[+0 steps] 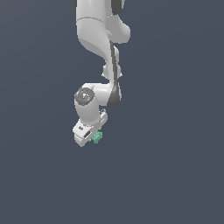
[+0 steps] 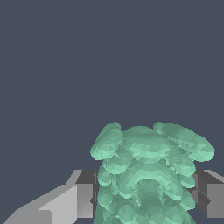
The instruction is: Pick up the object and move it to a goal position.
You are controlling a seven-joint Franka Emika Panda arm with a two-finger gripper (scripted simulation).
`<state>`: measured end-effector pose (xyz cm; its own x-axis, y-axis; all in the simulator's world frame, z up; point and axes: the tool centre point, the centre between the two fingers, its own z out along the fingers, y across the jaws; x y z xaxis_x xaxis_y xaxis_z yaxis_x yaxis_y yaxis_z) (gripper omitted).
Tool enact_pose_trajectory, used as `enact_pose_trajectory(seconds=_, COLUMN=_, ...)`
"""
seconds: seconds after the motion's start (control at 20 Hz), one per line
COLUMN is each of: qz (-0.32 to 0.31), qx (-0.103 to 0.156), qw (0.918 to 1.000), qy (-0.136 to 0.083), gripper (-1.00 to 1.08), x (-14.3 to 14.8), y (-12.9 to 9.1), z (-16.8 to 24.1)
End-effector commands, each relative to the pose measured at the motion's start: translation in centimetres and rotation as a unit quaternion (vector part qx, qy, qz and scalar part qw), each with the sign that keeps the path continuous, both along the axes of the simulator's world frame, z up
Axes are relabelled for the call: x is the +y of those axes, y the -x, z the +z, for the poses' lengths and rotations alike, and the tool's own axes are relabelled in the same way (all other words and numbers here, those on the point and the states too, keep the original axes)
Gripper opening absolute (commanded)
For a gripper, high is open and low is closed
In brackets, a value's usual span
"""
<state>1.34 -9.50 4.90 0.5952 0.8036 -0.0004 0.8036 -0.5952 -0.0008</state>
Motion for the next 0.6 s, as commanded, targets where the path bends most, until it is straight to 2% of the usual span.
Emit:
enact_pose_trajectory(seconds=0.0, qz=0.0, qx=0.0, qw=1.0, qy=0.0, gripper=-1.0, x=0.0, y=-0.05, z=-0.05)
enact_pose_trajectory(seconds=0.55, qz=0.0, qx=-0.001, qw=1.0, qy=0.0, gripper=-1.0, x=0.14, y=-0.05, z=0.02)
